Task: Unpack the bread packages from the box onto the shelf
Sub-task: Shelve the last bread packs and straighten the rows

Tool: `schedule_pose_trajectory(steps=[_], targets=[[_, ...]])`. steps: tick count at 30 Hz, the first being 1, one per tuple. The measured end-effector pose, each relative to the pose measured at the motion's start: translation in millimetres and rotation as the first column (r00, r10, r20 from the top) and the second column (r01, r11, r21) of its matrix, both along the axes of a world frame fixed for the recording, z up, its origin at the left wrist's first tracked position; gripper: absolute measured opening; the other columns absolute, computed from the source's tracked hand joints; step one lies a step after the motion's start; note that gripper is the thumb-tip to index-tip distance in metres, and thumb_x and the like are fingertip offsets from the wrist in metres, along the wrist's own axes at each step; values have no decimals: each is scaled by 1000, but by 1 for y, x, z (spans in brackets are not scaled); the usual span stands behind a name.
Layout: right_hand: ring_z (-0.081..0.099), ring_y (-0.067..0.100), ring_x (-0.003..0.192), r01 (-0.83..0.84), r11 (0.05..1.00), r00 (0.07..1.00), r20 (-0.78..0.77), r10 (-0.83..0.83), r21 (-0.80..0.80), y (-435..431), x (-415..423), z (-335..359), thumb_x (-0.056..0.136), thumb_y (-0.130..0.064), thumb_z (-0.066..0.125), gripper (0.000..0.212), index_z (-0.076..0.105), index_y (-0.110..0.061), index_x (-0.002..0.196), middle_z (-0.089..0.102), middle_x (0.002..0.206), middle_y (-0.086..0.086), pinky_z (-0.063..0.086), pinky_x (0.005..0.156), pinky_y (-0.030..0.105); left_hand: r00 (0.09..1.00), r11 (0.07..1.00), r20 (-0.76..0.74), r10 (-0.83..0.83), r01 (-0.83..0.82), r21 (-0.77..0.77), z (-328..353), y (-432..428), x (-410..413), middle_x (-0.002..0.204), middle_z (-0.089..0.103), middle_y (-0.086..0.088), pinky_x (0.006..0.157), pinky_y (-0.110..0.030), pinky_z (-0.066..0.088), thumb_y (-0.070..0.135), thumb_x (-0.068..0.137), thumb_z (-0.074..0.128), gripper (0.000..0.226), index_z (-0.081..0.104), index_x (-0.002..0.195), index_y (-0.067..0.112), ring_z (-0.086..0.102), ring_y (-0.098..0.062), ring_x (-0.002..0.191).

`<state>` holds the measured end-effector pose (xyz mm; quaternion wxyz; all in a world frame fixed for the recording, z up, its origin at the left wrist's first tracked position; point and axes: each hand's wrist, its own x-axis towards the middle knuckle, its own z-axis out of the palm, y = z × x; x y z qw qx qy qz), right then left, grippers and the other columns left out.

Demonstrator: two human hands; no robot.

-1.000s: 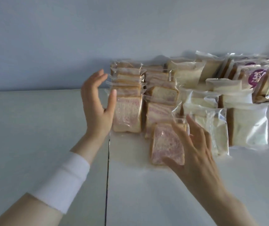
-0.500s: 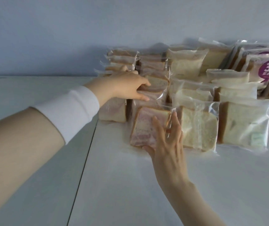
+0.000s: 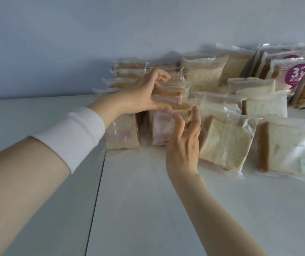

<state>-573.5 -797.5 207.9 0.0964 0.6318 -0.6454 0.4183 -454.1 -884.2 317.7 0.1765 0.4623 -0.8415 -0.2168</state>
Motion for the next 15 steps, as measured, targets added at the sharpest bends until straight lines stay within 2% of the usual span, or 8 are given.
schedule_pose_trajectory(steps=[2, 4, 6, 8, 10, 12, 15], targets=[[45, 40, 122, -17, 1000, 1000, 16, 17, 6, 2, 0, -1, 75, 18, 56, 61, 43, -7, 129, 28, 142, 34, 51, 91, 38, 997, 999, 67, -33, 35, -37, -1, 1, -3, 148, 29, 0, 108, -34, 32, 53, 62, 74, 100, 19, 141, 27, 40, -13, 126], [33, 40, 134, -55, 998, 997, 60, 53, 26, 4, 0, 1, 78, 17, 49, 70, 29, -6, 141, 23, 147, 32, 42, 103, 40, 983, 994, 176, -45, 62, -94, -2, 1, -8, 152, 23, 1, 113, -34, 22, 53, 61, 76, 108, 15, 146, 27, 30, -16, 135], [32, 42, 135, -62, 998, 996, 61, 60, 33, 3, -1, 1, 76, 20, 47, 78, 20, -7, 143, 18, 148, 33, 47, 99, 43, 970, 990, 240, -22, 56, -133, -5, -2, -9, 152, 22, 1, 115, -32, 15, 53, 62, 75, 107, 18, 147, 22, 18, -17, 139], [32, 42, 135, -101, 994, 993, 60, 99, 29, -3, -2, 0, 81, 15, 43, 72, 15, -7, 144, 16, 150, 31, 47, 97, 47, 970, 982, 241, -16, 60, -178, -8, -6, -7, 147, 28, 1, 114, -30, 16, 50, 66, 74, 97, 26, 145, 19, 18, -19, 136], [34, 42, 134, -85, 996, 995, 53, 84, 15, -10, -1, 2, 84, 8, 32, 62, 17, -5, 143, 19, 148, 32, 47, 98, 44, 978, 975, 210, -8, 55, -216, -10, -9, -6, 143, 33, 1, 110, -26, 17, 48, 67, 74, 91, 32, 142, 19, 21, -19, 134], [36, 42, 132, -75, 997, 996, 50, 74, 29, -14, 0, 2, 80, 12, 30, 65, 19, -4, 142, 21, 147, 35, 47, 96, 38, 980, 968, 198, -2, 51, -245, -10, -10, -5, 144, 33, 1, 110, -25, 15, 50, 65, 73, 93, 33, 142, 18, 21, -19, 134], [29, 43, 136, -102, 993, 994, 33, 101, 50, -13, -4, -1, 80, 11, 29, 66, 17, -3, 143, 16, 148, 35, 39, 102, 35, 967, 968, 254, -24, 87, -237, -10, -8, -1, 151, 24, 2, 114, -29, 9, 55, 63, 72, 102, 25, 146, 18, 13, -19, 138]])
